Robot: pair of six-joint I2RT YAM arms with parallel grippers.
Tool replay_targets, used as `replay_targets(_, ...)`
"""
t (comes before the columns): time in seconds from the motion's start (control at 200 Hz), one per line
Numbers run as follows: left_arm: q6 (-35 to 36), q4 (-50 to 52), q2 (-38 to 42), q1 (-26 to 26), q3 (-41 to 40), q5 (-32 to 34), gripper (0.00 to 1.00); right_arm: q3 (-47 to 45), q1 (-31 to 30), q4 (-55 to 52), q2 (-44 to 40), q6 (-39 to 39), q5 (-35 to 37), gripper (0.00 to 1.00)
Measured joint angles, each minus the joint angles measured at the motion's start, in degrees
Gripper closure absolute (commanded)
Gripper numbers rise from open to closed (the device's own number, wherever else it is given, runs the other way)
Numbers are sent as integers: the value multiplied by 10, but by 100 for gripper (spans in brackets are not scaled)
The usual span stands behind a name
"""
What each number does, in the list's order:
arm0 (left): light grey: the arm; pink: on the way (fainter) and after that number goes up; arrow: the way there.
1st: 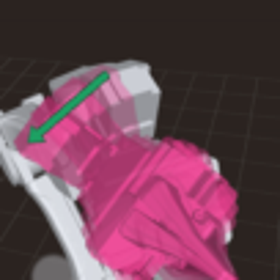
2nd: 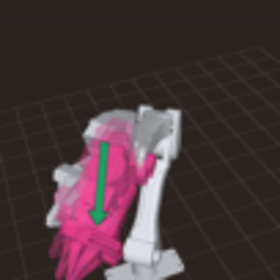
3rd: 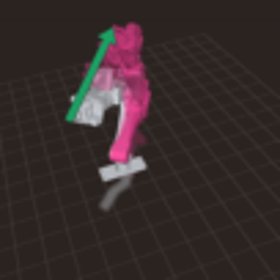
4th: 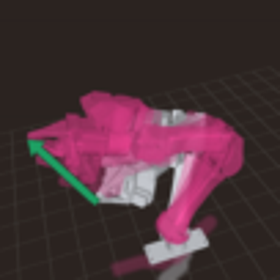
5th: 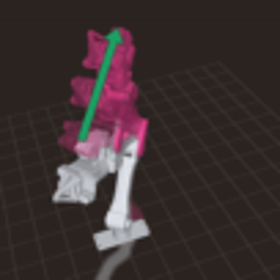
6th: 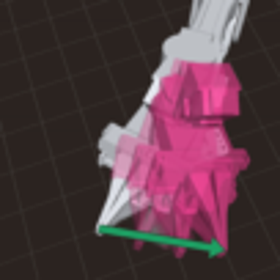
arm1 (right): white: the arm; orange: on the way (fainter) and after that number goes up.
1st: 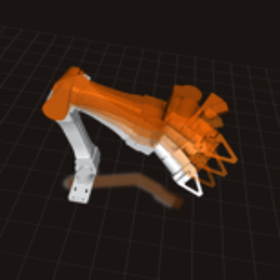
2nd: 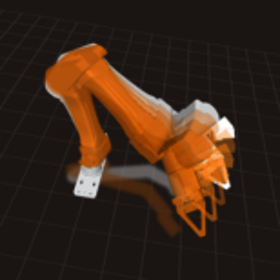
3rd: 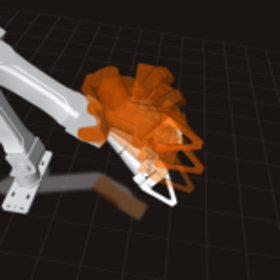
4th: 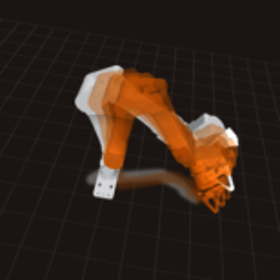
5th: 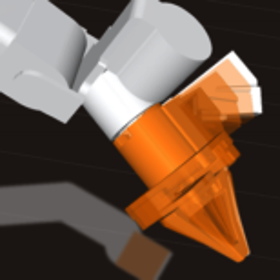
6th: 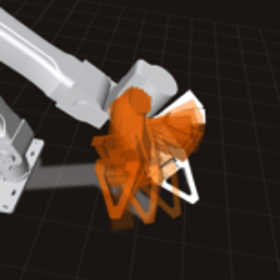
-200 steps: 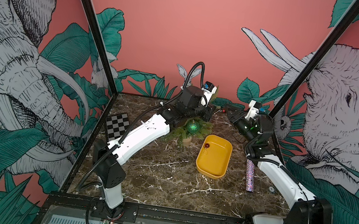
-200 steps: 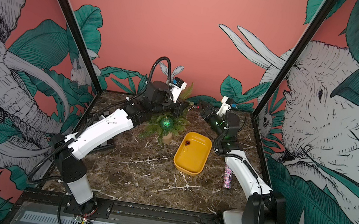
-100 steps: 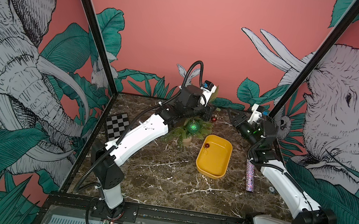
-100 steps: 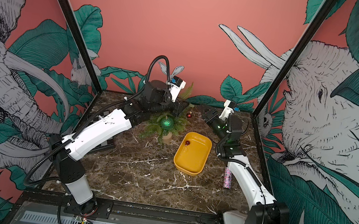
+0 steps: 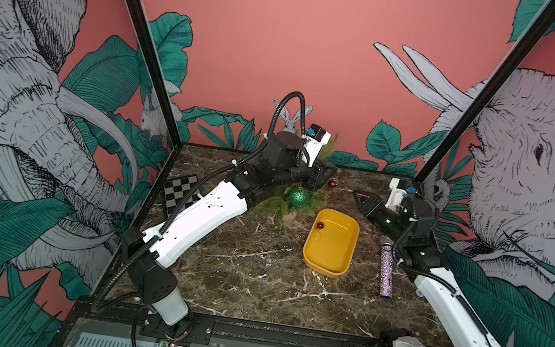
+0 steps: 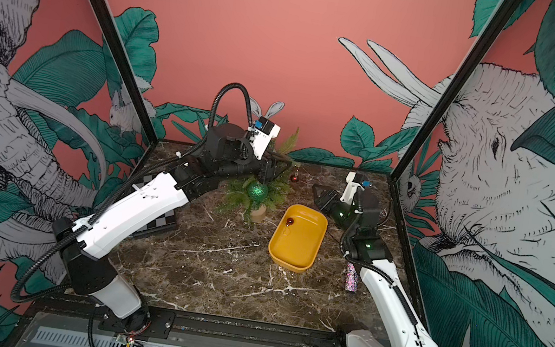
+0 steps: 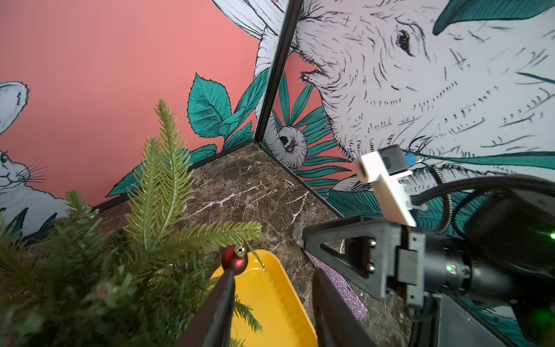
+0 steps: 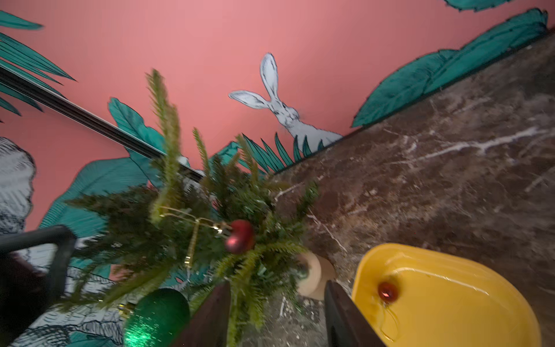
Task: Decorate the small christmas tree with ornaments
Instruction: Hang an ornament on the christmas tree, then pick up an ornament from the container.
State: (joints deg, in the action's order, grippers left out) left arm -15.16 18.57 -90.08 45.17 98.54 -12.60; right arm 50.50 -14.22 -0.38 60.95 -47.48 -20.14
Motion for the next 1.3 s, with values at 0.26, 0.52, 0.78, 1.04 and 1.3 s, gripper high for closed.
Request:
replay_targets(0.26, -4, -37, 103, 0, -139, -15, 52, -29, 0, -50, 60, 29, -16, 53)
replay_targets(0.52, -12, -58, 211, 0, -284, 10, 50, -31, -16, -42, 171, 38, -20, 54)
replay_targets(0.78, -39, -96, 335, 0, -440, 61, 41, -2, -32, -15, 286, 43, -19, 54)
replay_targets(1.04, -64, -112, 394, 0, -529, 106, 21, 44, -42, 9, 370, 43, -12, 55)
replay_targets(1.3, -80, -130, 381, 0, -544, 130, 0, 75, -47, 10, 415, 43, 0, 57)
